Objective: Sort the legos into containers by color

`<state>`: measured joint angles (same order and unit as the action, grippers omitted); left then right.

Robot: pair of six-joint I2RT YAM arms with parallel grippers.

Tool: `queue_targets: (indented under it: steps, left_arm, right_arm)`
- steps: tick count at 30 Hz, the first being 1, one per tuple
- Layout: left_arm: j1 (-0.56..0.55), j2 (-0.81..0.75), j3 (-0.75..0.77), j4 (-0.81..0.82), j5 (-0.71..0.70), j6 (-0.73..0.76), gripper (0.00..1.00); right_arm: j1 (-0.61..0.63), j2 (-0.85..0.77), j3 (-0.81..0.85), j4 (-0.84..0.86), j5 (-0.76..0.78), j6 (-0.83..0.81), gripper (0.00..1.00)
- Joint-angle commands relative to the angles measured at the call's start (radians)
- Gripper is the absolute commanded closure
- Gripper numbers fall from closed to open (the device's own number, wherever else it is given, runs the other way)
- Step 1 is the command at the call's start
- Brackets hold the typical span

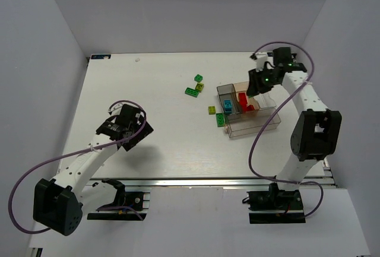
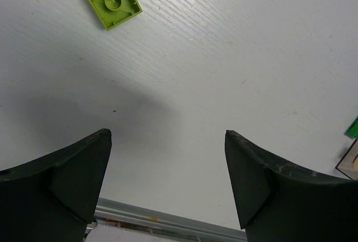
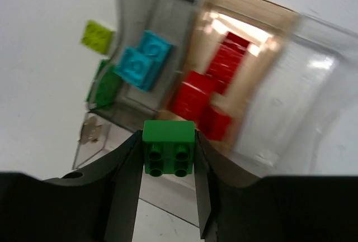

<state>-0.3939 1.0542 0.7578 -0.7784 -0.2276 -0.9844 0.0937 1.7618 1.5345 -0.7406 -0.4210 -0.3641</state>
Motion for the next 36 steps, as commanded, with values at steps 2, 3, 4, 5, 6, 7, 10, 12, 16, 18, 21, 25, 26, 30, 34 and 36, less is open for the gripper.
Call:
queue_targets:
  steps: [2,3,4,5,6,7,10,12,16,18,21,25,26,30,34,36]
  left_arm:
    - [0.001,0.041,0.015,0.013,-0.027,-0.004,0.08]
    - [0.001,0.049,0.02,0.013,-0.03,0.0,0.08]
    - [0.001,0.059,0.023,0.018,-0.03,0.003,0.08]
    - [0.001,0.076,0.034,0.018,-0.03,0.007,0.07]
    - [0.001,0.084,0.038,0.019,-0.033,0.009,0.07]
    - [0.001,0.095,0.043,0.022,-0.033,0.009,0.06]
    - [0.001,0.118,0.058,0.031,-0.036,0.016,0.06]
    - [0.001,0.135,0.074,0.033,-0.039,0.02,0.05]
    - [0.001,0.165,0.104,0.021,-0.053,0.032,0.04]
    - [0.001,0.179,0.118,0.007,-0.075,0.038,0.03]
    - [0.021,0.214,0.133,0.001,-0.085,0.049,0.02]
    - [0.04,0.263,0.144,0.024,-0.058,0.065,0.02]
    - [0.05,0.279,0.155,0.034,-0.046,0.076,0.02]
    - [0.05,0.329,0.204,0.169,0.061,0.142,0.09]
    - [0.05,0.444,0.296,0.349,0.224,0.306,0.55]
    - [0.05,0.574,0.378,0.411,0.336,0.345,0.61]
  right_arm:
    - [-0.129,-0.012,0.025,0.064,0.072,0.145,1.0]
    - [-0.141,-0.001,0.029,0.066,0.086,0.149,1.0]
    - [-0.167,0.01,0.029,0.066,0.105,0.139,1.0]
    - [-0.176,0.027,0.026,0.07,0.114,0.126,1.0]
    - [-0.181,0.031,0.021,0.084,0.125,0.12,1.0]
    - [-0.192,0.037,0.016,0.095,0.146,0.114,1.0]
    - [-0.198,0.07,0.026,0.121,0.16,0.093,1.0]
    - [-0.199,0.105,0.05,0.119,0.165,0.083,0.91]
    - [-0.204,0.159,0.081,0.127,0.162,0.068,0.69]
    - [-0.207,0.186,0.095,0.119,0.153,0.06,0.59]
    - [-0.204,0.205,0.115,0.115,0.13,0.047,0.5]
    - [-0.207,0.188,0.121,0.104,0.091,0.036,0.39]
    - [-0.207,0.183,0.121,0.103,0.087,0.033,0.39]
    - [-0.207,0.16,0.121,0.095,0.05,0.028,0.41]
    - [-0.215,0.066,0.072,0.115,-0.201,-0.056,0.66]
    - [-0.216,0.001,0.005,0.11,-0.43,-0.184,0.69]
